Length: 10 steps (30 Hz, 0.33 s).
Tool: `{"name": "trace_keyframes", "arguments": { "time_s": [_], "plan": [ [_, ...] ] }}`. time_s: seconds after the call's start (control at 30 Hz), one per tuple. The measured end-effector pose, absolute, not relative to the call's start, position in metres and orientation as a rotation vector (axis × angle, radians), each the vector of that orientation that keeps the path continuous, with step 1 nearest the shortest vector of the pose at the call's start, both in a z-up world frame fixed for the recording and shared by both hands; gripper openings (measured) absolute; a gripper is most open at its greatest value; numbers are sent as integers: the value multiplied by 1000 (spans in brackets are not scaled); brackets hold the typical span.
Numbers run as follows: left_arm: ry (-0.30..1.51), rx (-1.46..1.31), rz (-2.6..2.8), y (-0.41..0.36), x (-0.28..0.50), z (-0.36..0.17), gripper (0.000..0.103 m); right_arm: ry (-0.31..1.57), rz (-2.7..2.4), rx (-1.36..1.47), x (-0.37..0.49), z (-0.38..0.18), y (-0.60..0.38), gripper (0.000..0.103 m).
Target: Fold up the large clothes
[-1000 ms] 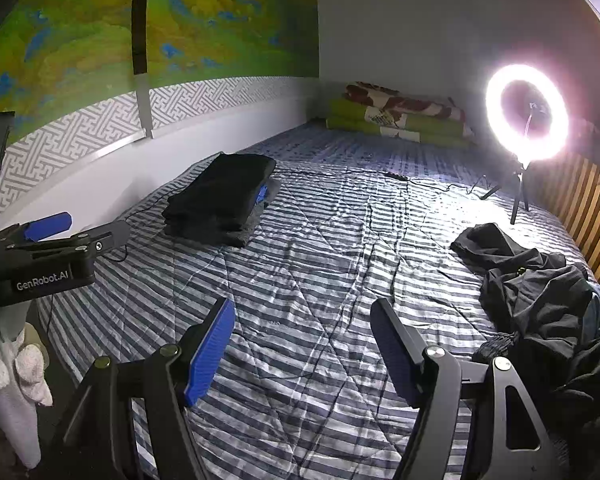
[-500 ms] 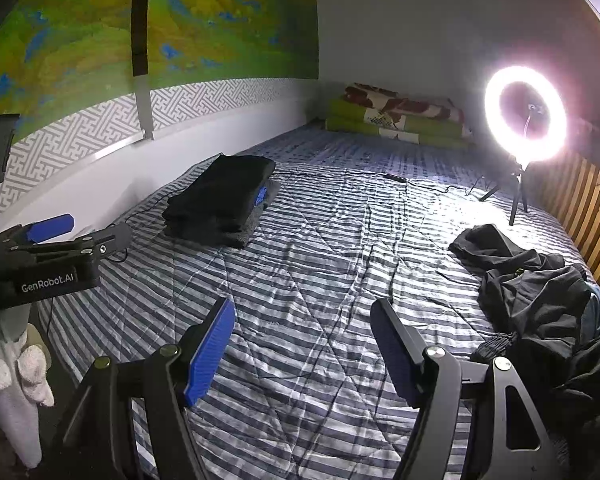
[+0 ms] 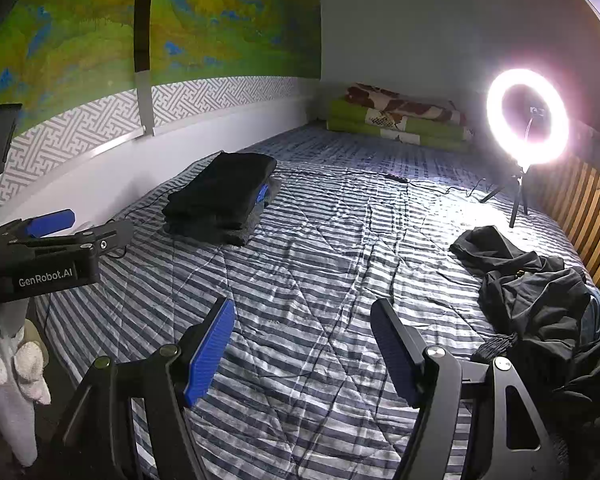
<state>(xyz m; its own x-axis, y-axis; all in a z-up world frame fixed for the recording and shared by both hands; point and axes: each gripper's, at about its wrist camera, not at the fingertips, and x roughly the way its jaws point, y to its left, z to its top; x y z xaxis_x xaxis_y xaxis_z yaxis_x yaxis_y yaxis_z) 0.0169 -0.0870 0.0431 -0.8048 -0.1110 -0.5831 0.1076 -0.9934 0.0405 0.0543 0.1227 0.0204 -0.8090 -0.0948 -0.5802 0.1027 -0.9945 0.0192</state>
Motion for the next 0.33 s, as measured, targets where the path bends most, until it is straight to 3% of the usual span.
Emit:
{"name": "trace_keyframes", "arguments": {
  "time_s": [0.33],
  "plan": [
    [-46,896,-2906,-85,19,42,103,22,-2889,926,55,18,125,67]
  ]
}}
